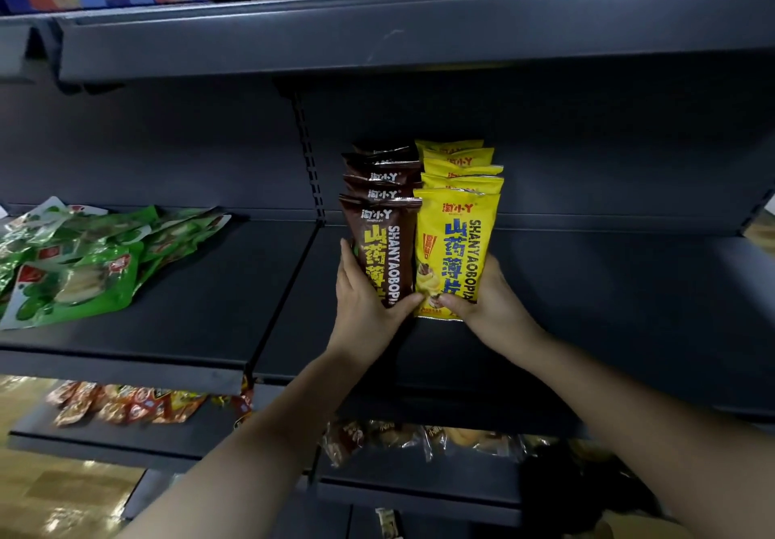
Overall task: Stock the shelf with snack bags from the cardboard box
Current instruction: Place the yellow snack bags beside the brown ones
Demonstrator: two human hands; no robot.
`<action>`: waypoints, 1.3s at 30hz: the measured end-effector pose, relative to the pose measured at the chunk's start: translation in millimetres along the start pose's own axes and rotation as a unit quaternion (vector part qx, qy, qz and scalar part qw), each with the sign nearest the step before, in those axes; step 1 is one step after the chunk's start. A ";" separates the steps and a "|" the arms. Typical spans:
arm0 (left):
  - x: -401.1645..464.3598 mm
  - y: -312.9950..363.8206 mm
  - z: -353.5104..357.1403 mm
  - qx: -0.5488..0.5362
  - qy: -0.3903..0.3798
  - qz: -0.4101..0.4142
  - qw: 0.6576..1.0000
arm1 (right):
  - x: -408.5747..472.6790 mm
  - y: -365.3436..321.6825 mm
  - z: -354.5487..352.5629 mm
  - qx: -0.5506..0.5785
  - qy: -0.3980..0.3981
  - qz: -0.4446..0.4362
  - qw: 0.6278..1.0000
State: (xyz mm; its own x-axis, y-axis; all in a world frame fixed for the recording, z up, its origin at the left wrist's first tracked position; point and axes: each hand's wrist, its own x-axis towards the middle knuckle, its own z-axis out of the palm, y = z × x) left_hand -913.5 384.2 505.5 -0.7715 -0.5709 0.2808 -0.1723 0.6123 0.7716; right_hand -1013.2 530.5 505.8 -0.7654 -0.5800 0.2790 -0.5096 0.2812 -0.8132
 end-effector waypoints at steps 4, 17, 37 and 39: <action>0.7 -2.7 -9.0 0.033 -0.042 -0.009 0.999 | 1.5 -3.1 -2.4 0.009 -0.011 0.032 0.999; -11.4 13.6 -7.1 0.216 0.025 -0.093 0.972 | -4.8 -12.7 -14.3 -0.029 -0.006 0.139 0.990; -186.2 114.2 94.9 0.067 0.065 0.090 0.992 | -156.8 10.4 -149.3 0.026 -0.096 0.061 0.993; -209.6 120.8 114.8 0.064 0.026 0.082 0.994 | -178.7 17.1 -161.8 0.011 -0.135 0.071 0.988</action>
State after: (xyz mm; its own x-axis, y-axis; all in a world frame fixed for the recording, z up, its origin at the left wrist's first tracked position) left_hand -842.9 640.6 474.4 -0.7633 -0.4838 0.4282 -0.1267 0.7620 0.6350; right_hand -948.8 762.7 524.6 -0.6944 -0.7194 0.0168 -0.3933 0.3599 -0.8460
